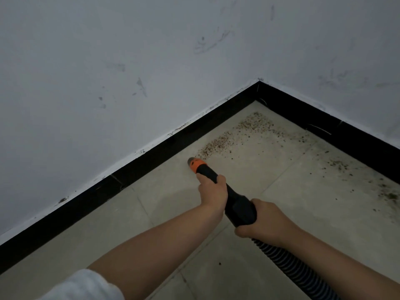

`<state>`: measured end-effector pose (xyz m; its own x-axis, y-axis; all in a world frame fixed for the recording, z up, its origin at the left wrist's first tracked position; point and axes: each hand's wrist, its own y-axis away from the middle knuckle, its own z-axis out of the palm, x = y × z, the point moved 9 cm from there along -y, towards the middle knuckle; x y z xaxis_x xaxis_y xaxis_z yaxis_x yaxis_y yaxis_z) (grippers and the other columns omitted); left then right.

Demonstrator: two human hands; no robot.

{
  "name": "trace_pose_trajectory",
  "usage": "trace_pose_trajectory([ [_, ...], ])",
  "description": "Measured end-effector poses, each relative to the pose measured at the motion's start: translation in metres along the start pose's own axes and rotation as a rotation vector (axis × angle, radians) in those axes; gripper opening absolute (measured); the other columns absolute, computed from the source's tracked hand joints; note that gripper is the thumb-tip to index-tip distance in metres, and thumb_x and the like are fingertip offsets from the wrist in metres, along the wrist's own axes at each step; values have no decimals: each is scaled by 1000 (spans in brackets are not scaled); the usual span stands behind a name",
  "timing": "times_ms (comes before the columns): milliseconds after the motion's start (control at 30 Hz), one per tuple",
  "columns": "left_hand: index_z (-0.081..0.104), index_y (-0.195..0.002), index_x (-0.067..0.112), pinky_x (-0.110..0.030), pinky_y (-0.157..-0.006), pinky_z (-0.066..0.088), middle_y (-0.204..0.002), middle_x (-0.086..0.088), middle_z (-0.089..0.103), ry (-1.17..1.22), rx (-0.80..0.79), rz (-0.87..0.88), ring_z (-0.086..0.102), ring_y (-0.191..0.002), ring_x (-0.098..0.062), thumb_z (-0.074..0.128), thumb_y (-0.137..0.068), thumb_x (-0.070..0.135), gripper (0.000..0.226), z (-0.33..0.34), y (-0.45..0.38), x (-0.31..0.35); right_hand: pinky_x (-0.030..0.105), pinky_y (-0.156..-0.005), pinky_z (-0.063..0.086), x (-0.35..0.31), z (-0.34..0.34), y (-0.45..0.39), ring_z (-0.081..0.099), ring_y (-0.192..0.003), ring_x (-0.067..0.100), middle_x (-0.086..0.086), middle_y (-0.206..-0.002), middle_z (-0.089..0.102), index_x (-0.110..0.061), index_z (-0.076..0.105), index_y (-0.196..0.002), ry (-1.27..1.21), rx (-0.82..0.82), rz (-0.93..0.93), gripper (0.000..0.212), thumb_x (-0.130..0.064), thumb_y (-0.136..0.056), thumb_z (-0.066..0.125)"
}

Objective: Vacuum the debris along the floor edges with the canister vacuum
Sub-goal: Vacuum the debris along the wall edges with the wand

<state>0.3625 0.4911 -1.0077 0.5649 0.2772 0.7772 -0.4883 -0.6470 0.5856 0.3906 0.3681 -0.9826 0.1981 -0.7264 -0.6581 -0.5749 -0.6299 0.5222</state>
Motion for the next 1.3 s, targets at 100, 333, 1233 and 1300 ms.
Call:
trace_pose_trajectory([
  [100,0,-150,15,-36,-93,45,-139,-16,40,22,26,12,49,-116,-33,38,-98,25,65,-6,-10,5,14,-47,35,-9,0,-9,47,-60,3,-6,-74,49,-21,43,-74,-9,-2,-3,33,-25,-70,75],
  [333,1,-150,14,-30,-87,41,-137,-15,41,26,-18,19,49,-116,-29,38,-98,23,64,10,11,-1,16,-51,37,8,-14,14,48,-61,4,-6,-76,51,-21,45,-75,59,-11,36,33,-28,-68,76],
  [1233,3,-150,13,-28,-83,41,-139,-14,41,12,-22,65,49,-117,-29,41,-98,25,65,8,-18,20,18,-49,36,4,-15,-24,50,-62,8,-3,-75,51,-19,44,-74,-20,57,11,32,-26,-68,75],
  [1300,5,-150,13,-27,-82,41,-137,-14,42,23,-15,67,49,-116,-29,41,-98,24,64,4,-20,21,19,-50,36,1,-14,-27,50,-62,9,-2,-75,51,-18,45,-74,-35,49,7,31,-25,-68,75],
])
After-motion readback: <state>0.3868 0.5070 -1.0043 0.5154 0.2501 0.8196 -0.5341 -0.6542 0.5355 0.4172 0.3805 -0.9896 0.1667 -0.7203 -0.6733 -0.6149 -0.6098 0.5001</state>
